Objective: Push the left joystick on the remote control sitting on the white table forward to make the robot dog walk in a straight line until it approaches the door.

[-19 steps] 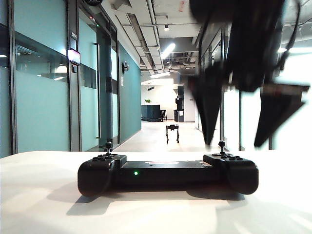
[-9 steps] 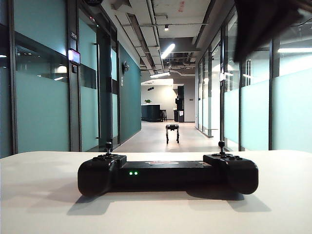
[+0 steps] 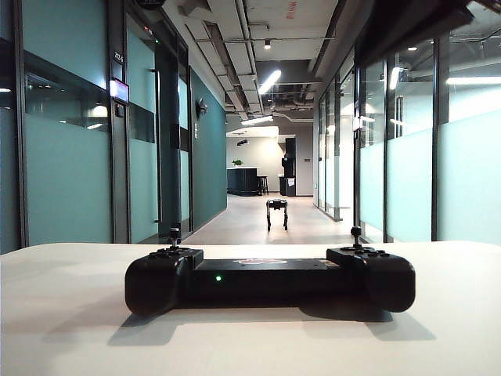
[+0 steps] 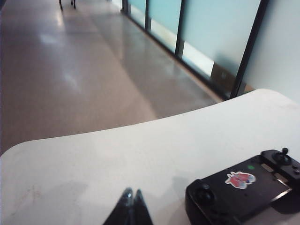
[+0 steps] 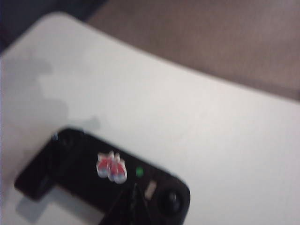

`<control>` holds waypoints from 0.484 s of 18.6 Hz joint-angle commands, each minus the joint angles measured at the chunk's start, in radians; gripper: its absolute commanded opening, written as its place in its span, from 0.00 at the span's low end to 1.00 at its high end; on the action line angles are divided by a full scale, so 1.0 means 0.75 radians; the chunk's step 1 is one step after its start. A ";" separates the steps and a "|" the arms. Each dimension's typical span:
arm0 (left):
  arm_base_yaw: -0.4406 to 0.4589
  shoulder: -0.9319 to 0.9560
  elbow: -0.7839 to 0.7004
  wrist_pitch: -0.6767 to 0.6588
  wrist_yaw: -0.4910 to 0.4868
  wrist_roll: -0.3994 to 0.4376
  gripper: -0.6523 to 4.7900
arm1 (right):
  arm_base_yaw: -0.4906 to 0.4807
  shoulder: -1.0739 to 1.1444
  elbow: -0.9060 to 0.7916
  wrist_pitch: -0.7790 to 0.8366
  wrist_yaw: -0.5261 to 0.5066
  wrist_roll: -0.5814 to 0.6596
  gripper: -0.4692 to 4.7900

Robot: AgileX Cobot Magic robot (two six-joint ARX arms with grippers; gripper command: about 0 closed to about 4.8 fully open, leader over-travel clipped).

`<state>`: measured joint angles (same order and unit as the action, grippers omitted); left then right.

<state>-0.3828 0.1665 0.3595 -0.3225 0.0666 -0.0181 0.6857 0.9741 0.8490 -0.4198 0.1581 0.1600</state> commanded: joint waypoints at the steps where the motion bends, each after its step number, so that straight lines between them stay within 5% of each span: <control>1: -0.001 -0.061 -0.103 0.161 -0.052 -0.002 0.11 | 0.003 -0.001 0.006 0.028 0.001 -0.006 0.09; 9: -0.001 -0.068 -0.291 0.457 -0.064 -0.055 0.11 | 0.003 -0.001 0.006 0.028 0.001 -0.006 0.09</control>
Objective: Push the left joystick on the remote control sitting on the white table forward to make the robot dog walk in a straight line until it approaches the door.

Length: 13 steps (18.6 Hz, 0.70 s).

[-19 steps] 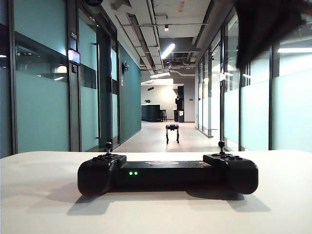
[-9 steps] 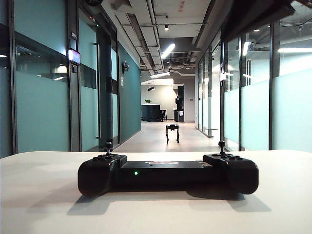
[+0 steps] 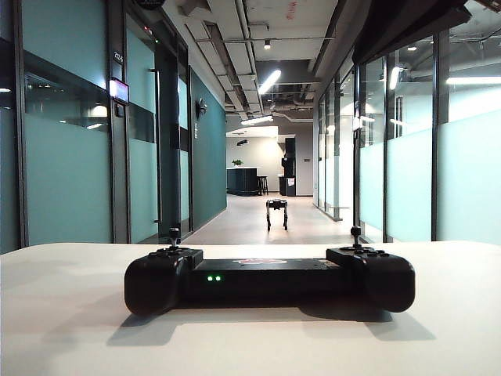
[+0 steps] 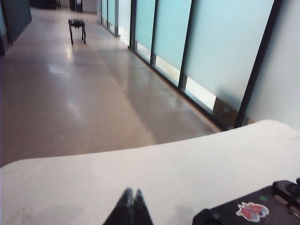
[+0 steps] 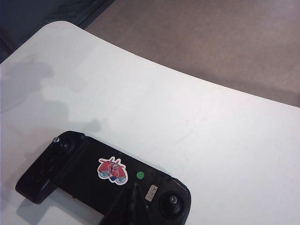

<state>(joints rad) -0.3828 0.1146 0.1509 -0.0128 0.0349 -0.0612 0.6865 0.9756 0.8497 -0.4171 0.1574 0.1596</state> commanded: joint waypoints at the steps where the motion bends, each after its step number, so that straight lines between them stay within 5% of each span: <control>1: -0.001 0.001 -0.014 0.042 -0.022 0.002 0.11 | 0.002 -0.003 0.005 0.024 0.002 -0.005 0.09; 4: 0.031 -0.032 -0.031 0.062 -0.014 0.001 0.11 | 0.002 -0.003 0.005 0.024 0.002 -0.005 0.09; 13: 0.487 -0.148 -0.118 0.051 0.122 0.052 0.11 | 0.002 -0.003 0.005 0.025 0.002 -0.005 0.09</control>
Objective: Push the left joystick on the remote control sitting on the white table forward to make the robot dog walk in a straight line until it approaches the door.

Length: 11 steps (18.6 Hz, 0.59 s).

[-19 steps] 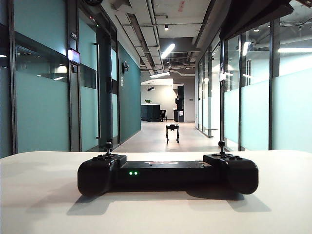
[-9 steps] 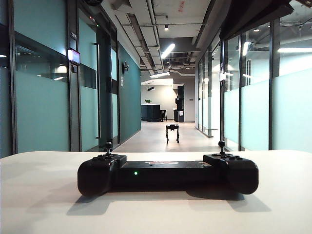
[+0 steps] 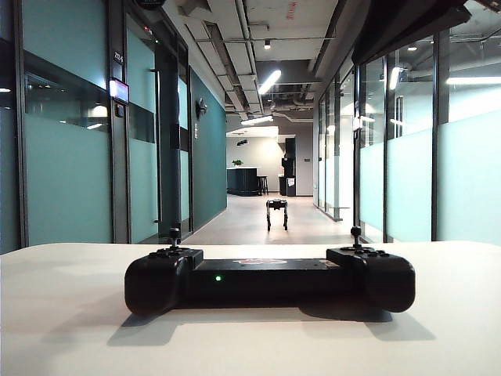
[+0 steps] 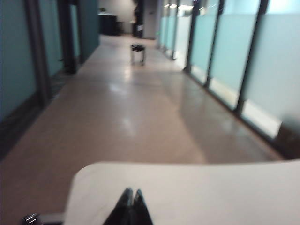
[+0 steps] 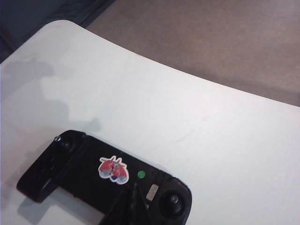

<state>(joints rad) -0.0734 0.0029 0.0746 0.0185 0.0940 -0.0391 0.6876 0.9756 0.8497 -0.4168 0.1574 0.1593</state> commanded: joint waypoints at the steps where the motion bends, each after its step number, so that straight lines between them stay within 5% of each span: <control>1: 0.105 0.002 -0.034 0.020 0.045 0.032 0.11 | 0.000 -0.003 0.005 0.024 0.002 -0.005 0.09; 11: -0.007 0.002 -0.090 0.009 -0.056 0.042 0.11 | 0.000 -0.003 0.005 0.024 0.003 -0.005 0.09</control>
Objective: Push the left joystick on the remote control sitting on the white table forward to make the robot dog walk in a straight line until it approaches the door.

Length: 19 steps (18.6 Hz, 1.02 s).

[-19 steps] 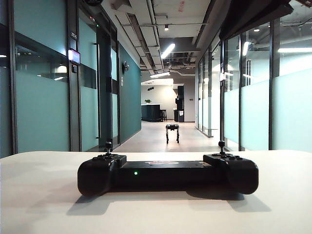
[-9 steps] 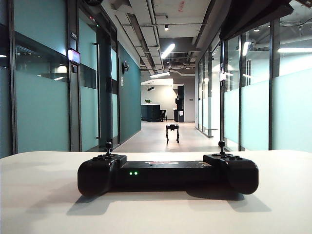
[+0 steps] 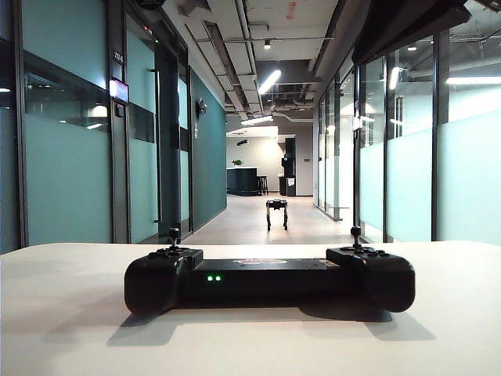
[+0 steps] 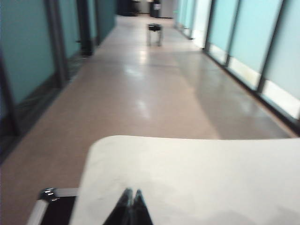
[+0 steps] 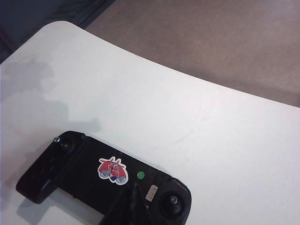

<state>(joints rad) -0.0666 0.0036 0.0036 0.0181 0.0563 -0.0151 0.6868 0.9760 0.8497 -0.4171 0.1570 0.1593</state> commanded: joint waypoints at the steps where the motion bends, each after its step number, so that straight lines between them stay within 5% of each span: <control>1: -0.016 0.001 0.005 0.005 -0.005 0.010 0.11 | 0.001 -0.003 0.005 0.024 0.003 -0.005 0.09; 11: -0.016 0.001 0.005 0.006 -0.006 0.010 0.11 | -0.009 -0.006 -0.012 0.036 0.017 -0.005 0.09; 19: -0.015 0.001 0.005 0.006 -0.006 0.010 0.11 | -0.358 -0.449 -0.379 0.190 0.032 -0.150 0.09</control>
<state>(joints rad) -0.0784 0.0036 0.0036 0.0147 0.0521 -0.0147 0.4423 0.6834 0.6025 -0.3500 0.1802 0.0612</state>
